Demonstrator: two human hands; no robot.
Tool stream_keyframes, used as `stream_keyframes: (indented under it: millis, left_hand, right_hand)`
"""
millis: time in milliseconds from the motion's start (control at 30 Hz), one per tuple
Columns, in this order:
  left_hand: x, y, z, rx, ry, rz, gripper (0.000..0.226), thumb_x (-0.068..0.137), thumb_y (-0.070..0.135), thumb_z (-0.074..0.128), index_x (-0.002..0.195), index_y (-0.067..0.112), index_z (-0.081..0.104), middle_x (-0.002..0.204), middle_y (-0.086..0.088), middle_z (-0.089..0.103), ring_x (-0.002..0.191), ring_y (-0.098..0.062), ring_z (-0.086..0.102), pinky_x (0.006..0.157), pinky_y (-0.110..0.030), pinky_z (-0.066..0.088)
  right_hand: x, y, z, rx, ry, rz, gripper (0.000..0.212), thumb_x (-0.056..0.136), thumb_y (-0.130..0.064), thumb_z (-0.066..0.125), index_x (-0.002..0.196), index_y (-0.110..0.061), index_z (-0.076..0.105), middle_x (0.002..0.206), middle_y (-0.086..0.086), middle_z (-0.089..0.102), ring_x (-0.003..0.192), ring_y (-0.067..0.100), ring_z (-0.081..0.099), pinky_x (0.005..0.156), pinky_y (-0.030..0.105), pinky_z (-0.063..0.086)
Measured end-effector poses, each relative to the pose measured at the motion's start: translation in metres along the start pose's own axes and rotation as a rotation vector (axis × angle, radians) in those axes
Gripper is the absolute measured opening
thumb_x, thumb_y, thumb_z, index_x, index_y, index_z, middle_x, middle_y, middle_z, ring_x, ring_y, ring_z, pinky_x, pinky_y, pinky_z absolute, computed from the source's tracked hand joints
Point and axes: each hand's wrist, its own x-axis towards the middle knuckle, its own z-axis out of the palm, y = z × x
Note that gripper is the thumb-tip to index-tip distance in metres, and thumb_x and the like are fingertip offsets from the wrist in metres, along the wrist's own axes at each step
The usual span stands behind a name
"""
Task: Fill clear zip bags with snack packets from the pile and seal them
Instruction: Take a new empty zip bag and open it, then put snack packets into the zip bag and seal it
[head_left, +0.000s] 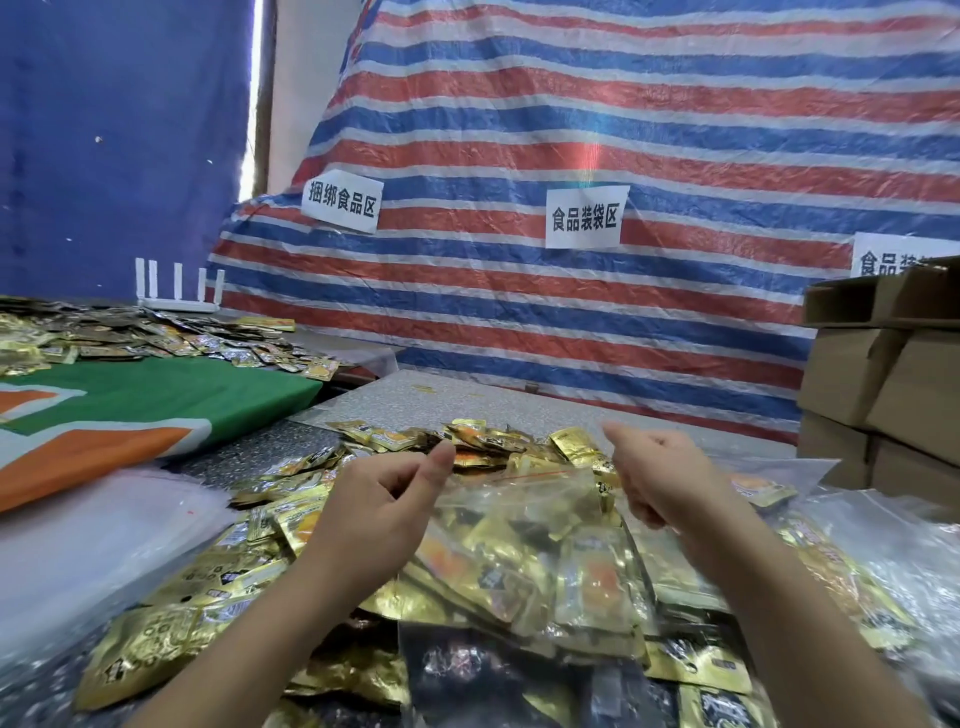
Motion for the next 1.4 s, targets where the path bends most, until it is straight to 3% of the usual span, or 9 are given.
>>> stream_keyframes:
  millis: [133, 333, 500, 700, 833, 1067, 1167, 1300, 1400]
  left_hand:
    - [0.000, -0.001, -0.001, -0.057, 0.004, -0.018, 0.057, 0.097, 0.034, 0.056, 0.047, 0.019, 0.033, 0.046, 0.011, 0.025, 0.044, -0.005, 0.024, 0.046, -0.016, 0.021]
    - [0.000, -0.002, -0.006, -0.080, -0.056, -0.047, 0.055, 0.097, 0.015, 0.058, 0.047, 0.016, 0.036, 0.047, 0.011, 0.029, 0.044, -0.005, 0.027, 0.046, -0.015, 0.025]
    - [0.001, -0.003, -0.011, -0.071, -0.126, -0.060, 0.054, 0.097, 0.015, 0.059, 0.048, 0.016, 0.037, 0.049, 0.005, 0.028, 0.045, -0.008, 0.026, 0.046, -0.017, 0.024]
    - [0.002, -0.005, -0.012, -0.047, -0.167, -0.084, 0.053, 0.097, 0.016, 0.058, 0.049, 0.016, 0.035, 0.049, 0.007, 0.026, 0.045, -0.008, 0.024, 0.047, -0.015, 0.023]
    - [0.001, -0.008, -0.012, -0.059, -0.225, -0.101, 0.054, 0.097, 0.017, 0.058, 0.048, 0.016, 0.036, 0.048, 0.007, 0.027, 0.044, -0.007, 0.024, 0.046, -0.014, 0.024]
    - [0.001, -0.011, -0.010, -0.042, -0.250, -0.091, 0.057, 0.098, 0.018, 0.058, 0.047, 0.022, 0.033, 0.046, 0.013, 0.024, 0.043, -0.004, 0.022, 0.047, -0.014, 0.022]
    - [0.002, -0.011, -0.010, -0.053, -0.251, -0.080, 0.054, 0.094, 0.028, 0.058, 0.047, 0.023, 0.032, 0.046, 0.012, 0.024, 0.043, -0.005, 0.021, 0.047, -0.015, 0.023]
    - [0.002, -0.012, -0.008, -0.052, -0.255, -0.080, 0.050, 0.089, 0.035, 0.056, 0.047, 0.022, 0.031, 0.046, 0.012, 0.024, 0.043, -0.005, 0.021, 0.046, -0.015, 0.022]
    - [0.001, -0.015, -0.008, -0.038, -0.262, -0.069, 0.051, 0.088, 0.035, 0.056, 0.047, 0.017, 0.031, 0.047, 0.010, 0.024, 0.044, -0.006, 0.022, 0.046, -0.016, 0.021]
  right_hand:
    - [0.008, 0.017, 0.007, -0.150, 0.164, -0.065, 0.039, 0.099, -0.033, 0.055, 0.069, -0.007, 0.054, 0.059, 0.004, 0.051, 0.056, 0.018, 0.045, 0.059, 0.033, 0.038]
    - [0.004, 0.032, 0.039, -0.353, -0.251, -0.071, 0.013, 0.093, -0.037, 0.066, 0.095, -0.024, 0.069, 0.089, -0.008, 0.072, 0.079, 0.007, 0.066, 0.067, 0.019, 0.049]
    - [-0.001, 0.042, 0.074, -0.610, -0.488, -0.153, 0.033, 0.090, -0.050, 0.063, 0.115, -0.029, 0.064, 0.106, -0.016, 0.066, 0.092, -0.004, 0.060, 0.067, 0.012, 0.043]
    - [0.000, 0.048, 0.088, -0.573, -0.337, -0.100, 0.046, 0.087, -0.062, 0.060, 0.103, -0.020, 0.068, 0.099, -0.004, 0.069, 0.093, 0.016, 0.064, 0.080, 0.036, 0.051]
    - [-0.003, 0.050, 0.091, -0.621, -0.309, -0.088, 0.046, 0.087, -0.062, 0.062, 0.110, -0.022, 0.065, 0.107, -0.006, 0.067, 0.095, 0.013, 0.062, 0.068, 0.023, 0.045]
    - [-0.002, 0.047, 0.085, -0.529, -0.413, -0.100, 0.065, 0.083, -0.054, 0.072, 0.138, -0.024, 0.055, 0.138, -0.009, 0.057, 0.114, 0.007, 0.055, 0.092, 0.025, 0.045]
    - [-0.003, 0.044, 0.084, -0.506, -0.460, -0.091, 0.068, 0.078, -0.056, 0.073, 0.134, -0.023, 0.058, 0.128, -0.007, 0.063, 0.110, 0.010, 0.060, 0.094, 0.030, 0.049]
    - [-0.008, 0.035, 0.081, -0.446, -0.525, -0.071, 0.059, 0.052, -0.071, 0.072, 0.082, -0.021, 0.062, 0.073, -0.010, 0.057, 0.066, 0.009, 0.050, 0.062, 0.032, 0.040]
    - [-0.008, 0.036, 0.083, -0.412, -0.534, -0.040, 0.052, 0.060, -0.058, 0.078, 0.089, -0.018, 0.060, 0.081, -0.008, 0.060, 0.068, 0.008, 0.051, 0.060, 0.028, 0.041]
